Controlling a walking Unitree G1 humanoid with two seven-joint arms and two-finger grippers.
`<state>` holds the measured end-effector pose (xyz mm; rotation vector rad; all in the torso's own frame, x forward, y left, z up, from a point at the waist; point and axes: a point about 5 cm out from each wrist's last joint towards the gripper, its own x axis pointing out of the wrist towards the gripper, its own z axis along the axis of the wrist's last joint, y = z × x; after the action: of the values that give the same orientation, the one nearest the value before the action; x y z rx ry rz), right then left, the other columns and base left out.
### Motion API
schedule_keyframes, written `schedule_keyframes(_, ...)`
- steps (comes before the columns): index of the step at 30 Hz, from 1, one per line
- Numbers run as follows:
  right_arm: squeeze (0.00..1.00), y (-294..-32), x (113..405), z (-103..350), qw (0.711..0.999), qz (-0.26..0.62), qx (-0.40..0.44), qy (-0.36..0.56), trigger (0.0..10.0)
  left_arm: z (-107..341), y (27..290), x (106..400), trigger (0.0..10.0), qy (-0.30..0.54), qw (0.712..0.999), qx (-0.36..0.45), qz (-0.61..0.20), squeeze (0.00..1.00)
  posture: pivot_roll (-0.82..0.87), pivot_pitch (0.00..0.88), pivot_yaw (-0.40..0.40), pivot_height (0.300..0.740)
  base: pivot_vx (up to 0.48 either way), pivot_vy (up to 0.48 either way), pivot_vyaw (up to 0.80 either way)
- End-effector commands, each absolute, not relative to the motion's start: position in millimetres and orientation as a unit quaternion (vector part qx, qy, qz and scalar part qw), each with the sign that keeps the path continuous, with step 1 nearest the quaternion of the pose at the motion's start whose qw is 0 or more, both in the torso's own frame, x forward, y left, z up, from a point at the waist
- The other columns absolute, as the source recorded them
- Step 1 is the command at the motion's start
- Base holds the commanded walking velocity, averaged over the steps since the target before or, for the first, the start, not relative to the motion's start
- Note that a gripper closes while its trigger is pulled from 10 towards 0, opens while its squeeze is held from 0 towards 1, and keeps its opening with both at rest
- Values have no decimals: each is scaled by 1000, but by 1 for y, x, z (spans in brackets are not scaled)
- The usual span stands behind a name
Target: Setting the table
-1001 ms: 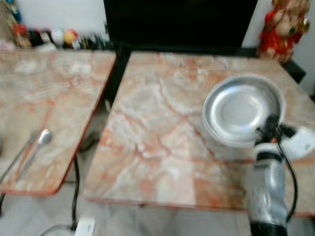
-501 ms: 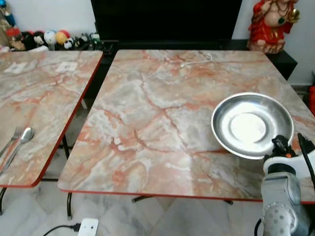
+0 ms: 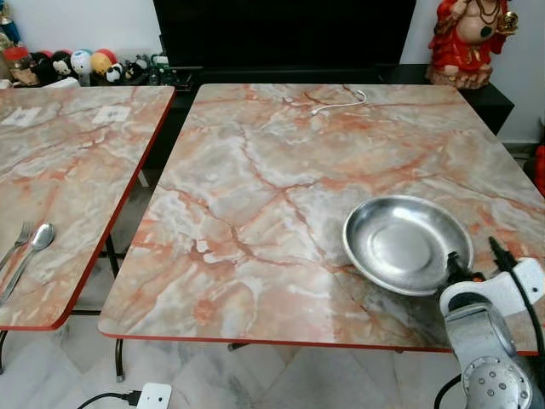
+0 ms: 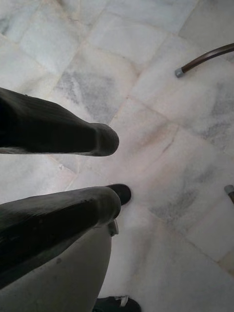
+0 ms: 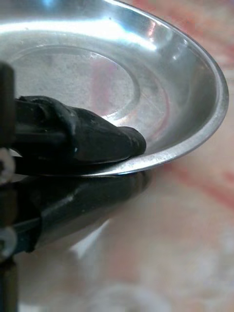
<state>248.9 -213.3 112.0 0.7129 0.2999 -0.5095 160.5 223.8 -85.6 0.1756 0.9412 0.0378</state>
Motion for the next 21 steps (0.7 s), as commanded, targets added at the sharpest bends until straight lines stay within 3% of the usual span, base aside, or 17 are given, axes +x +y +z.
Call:
schedule_keyframes(1, 0, -215, 247, 114, 899, -248, 331, 147, 10000, -89, 227, 152, 10000, 469, 878, 94, 15, 0, -87, 61, 9, 740, 0, 0, 0)
schedule_keyframes(12, 0, -212, 232, 100, 896, -249, 311, 197, 10000, -89, 229, 152, 10000, 473, 875, 102, 11, 0, -90, 54, 14, 740, 0, 0, 0)
schedule_keyframes(13, 141, -211, 232, 99, 896, -246, 311, 200, 10000, -89, 229, 152, 10000, 473, 875, 102, 10, 0, -89, 55, 14, 740, 0, 0, 0)
schedule_keyframes(14, 220, -210, 232, 99, 896, -244, 311, 201, 10000, -88, 229, 152, 10000, 473, 875, 102, 11, 0, -89, 60, 11, 740, 0, 0, 0)
schedule_keyframes(15, 698, -210, 232, 99, 898, -241, 308, 202, 10000, -88, 230, 152, 10000, 473, 875, 102, 11, 0, -89, 60, 11, 740, 0, 0, 0)
schedule_keyframes(16, 1000, -209, 232, 100, 900, -238, 304, 203, 10000, -88, 230, 152, 10000, 473, 875, 102, 11, 0, -89, 65, 9, 740, 0, 0, 0)
schedule_keyframes(21, 1000, -211, 227, 100, 899, -248, 295, 209, 10000, -88, 231, 151, 10000, 473, 875, 102, 13, 0, -87, 68, 6, 740, 0, 0, 0)
